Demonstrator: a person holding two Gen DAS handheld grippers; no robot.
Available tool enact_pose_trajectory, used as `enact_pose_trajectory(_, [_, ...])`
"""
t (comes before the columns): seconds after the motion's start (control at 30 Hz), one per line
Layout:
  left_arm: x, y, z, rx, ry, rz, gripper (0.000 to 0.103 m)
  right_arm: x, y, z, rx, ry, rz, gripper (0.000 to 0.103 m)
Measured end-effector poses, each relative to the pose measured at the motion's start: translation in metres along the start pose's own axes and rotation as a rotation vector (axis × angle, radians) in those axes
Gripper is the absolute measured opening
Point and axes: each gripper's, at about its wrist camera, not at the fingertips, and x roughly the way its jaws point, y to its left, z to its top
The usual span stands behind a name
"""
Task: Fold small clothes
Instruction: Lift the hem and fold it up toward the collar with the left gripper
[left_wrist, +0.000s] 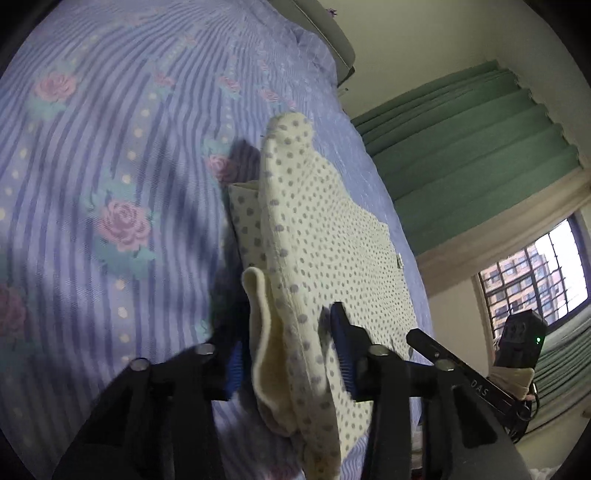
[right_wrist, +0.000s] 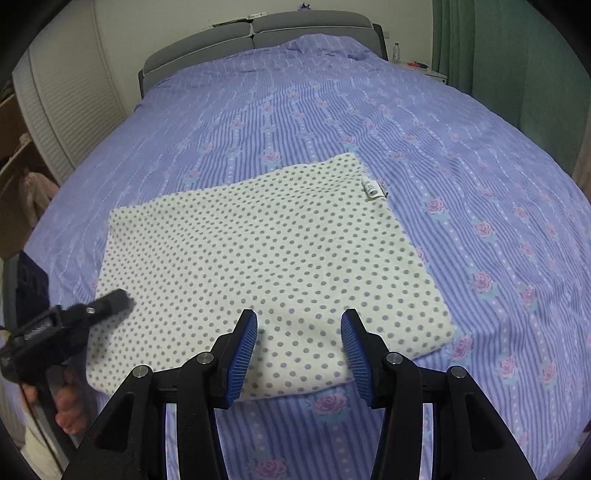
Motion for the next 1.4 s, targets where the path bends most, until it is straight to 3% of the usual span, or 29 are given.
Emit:
enact_pose_trajectory(0.07, [-0.004, 0.013, -0.002, -0.052, 0.005, -0.044, 0.021, -0.001, 0.003, 0.001, -0.003, -0.006, -0.001, 0.049])
enact_pose_trajectory(0.13, [-0.009, 0.025, -0.001, -0.123, 0.015, -0.103, 0.017, -0.001, 0.005, 0.002, -0.012, -0.014, -0.009, 0.049])
enact_pose_trajectory(0.23, [-0.019, 0.022, -0.001, -0.166, 0.014, -0.101, 0.015, 0.0, 0.006, 0.003, -0.008, -0.009, -0.006, 0.049])
enact_pose_trajectory(0.27, [-0.022, 0.017, 0.0, -0.165, 0.012, -0.079, 0.015, 0.001, 0.005, 0.003, -0.006, -0.004, -0.007, 0.049])
enact_pose_trajectory(0.4, [-0.027, -0.022, 0.012, -0.197, 0.059, 0.172, 0.015, -0.001, -0.003, 0.005, 0.006, -0.008, 0.007, 0.049])
enact_pose_trajectory(0.6, [-0.021, -0.086, 0.031, -0.246, 0.069, 0.308, 0.015, -0.011, -0.043, 0.002, 0.078, 0.017, 0.052, 0.049])
enact_pose_trajectory(0.7, [0.001, -0.126, 0.037, -0.188, 0.091, 0.404, 0.014, -0.018, -0.068, 0.003, 0.12, 0.012, 0.085, 0.049])
enact_pose_trajectory(0.9, [0.063, -0.185, 0.037, -0.086, 0.146, 0.457, 0.014, -0.028, -0.11, 0.014, 0.133, -0.015, 0.129, 0.049])
enact_pose_trajectory(1.07, [0.113, -0.198, 0.028, -0.071, 0.197, 0.501, 0.014, -0.034, -0.148, 0.014, 0.176, -0.034, 0.123, 0.049])
enact_pose_trajectory(1.17, [0.125, -0.194, 0.021, -0.105, 0.207, 0.485, 0.014, -0.033, -0.166, 0.009, 0.208, -0.025, 0.125, 0.049])
enact_pose_trajectory(1.27, [0.13, -0.211, 0.02, -0.013, 0.175, 0.529, 0.014, -0.028, -0.176, 0.006, 0.221, -0.018, 0.139, 0.049])
enact_pose_trajectory(1.4, [0.143, -0.221, 0.019, 0.014, 0.191, 0.534, 0.014, -0.027, -0.182, 0.002, 0.223, -0.019, 0.139, 0.049])
